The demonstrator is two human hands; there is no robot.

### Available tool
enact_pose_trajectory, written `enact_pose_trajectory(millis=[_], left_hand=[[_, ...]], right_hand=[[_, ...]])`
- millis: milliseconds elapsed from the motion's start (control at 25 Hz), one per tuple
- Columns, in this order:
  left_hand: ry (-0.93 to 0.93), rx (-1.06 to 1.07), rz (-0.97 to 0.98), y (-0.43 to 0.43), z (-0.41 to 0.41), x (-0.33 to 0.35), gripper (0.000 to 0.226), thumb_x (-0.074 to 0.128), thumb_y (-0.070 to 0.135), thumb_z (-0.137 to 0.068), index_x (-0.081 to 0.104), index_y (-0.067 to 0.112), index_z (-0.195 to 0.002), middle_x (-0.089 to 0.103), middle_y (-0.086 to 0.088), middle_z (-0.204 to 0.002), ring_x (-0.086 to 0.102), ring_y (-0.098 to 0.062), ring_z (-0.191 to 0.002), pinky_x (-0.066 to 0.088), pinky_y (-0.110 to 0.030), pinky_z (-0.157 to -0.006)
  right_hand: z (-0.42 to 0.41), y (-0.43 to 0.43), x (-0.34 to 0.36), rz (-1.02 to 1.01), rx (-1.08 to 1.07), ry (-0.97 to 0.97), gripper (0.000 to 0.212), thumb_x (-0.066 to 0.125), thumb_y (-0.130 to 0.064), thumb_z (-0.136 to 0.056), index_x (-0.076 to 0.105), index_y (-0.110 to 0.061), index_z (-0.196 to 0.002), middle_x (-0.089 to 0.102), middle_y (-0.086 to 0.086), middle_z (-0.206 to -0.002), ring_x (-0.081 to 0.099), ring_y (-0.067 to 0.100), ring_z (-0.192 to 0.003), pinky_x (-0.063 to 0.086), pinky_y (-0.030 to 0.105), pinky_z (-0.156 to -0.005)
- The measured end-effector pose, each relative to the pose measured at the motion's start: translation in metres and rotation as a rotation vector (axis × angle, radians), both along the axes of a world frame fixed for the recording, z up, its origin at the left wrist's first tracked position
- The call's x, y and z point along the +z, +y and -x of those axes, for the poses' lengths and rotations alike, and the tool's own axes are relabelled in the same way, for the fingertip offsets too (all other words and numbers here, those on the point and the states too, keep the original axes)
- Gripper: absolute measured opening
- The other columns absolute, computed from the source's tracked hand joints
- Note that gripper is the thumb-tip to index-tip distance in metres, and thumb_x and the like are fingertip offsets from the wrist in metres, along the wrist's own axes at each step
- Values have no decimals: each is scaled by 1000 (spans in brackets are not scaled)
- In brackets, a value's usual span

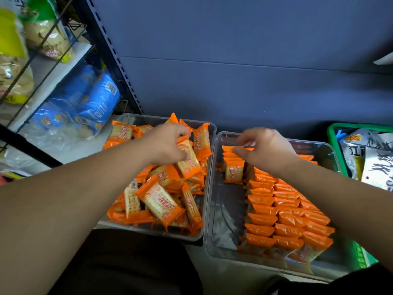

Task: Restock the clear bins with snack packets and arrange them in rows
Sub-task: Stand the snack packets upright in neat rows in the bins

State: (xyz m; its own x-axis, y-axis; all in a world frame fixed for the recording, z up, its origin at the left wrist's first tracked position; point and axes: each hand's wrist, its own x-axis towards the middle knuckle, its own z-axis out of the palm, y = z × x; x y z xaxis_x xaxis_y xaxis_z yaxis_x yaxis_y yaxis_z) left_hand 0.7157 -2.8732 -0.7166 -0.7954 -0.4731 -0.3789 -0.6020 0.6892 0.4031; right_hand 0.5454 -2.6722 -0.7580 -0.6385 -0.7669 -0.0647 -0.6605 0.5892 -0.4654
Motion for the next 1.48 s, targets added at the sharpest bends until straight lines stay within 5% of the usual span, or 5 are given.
enact_pose_trajectory(millis=[160,360,880,1200,1480], left_hand=[[318,267,-286,2,-21,31,24,85,19,-86,70,23,-105,76,-1,-86,71,-19,-75,54,-35,-70],[379,363,-492,22,-51,41,25,85,19,-86,66,14,-101,79,-6,-86,75,-19,-75,63,-36,-71],[-191,-685,214,39,-35,-22,31,82,42,-85,72,41,-115,62,16,-117,49,-13,-114,46,-40,-98],[334,236,-486,17,-58,28,11,74,25,-96,69,17,-101,76,-1,-85,71,-15,-76,64,-44,-75],[327,277,-584,30,-38,34,19,76,5,-92,70,14,-107,80,-4,-92,76,-16,-84,61,-35,-77]], right_hand=[[-31,-11,31,257,-46,-596,33,85,-35,-85,73,-23,-113,76,-7,-103,72,6,-96,59,28,-86],[-53,-17,43,309,-1,-1028,22,74,-18,-96,69,-14,-116,80,6,-105,77,20,-94,62,38,-80],[-13,8,35,217,-138,-889,16,70,-16,-99,70,-15,-115,80,8,-97,78,27,-91,61,38,-74],[-9,12,36,243,-206,-832,17,74,-22,-94,71,-15,-109,79,8,-96,75,23,-82,55,34,-62],[-12,22,41,341,-188,-964,20,73,-15,-96,70,-12,-115,79,15,-101,75,28,-85,62,46,-83]])
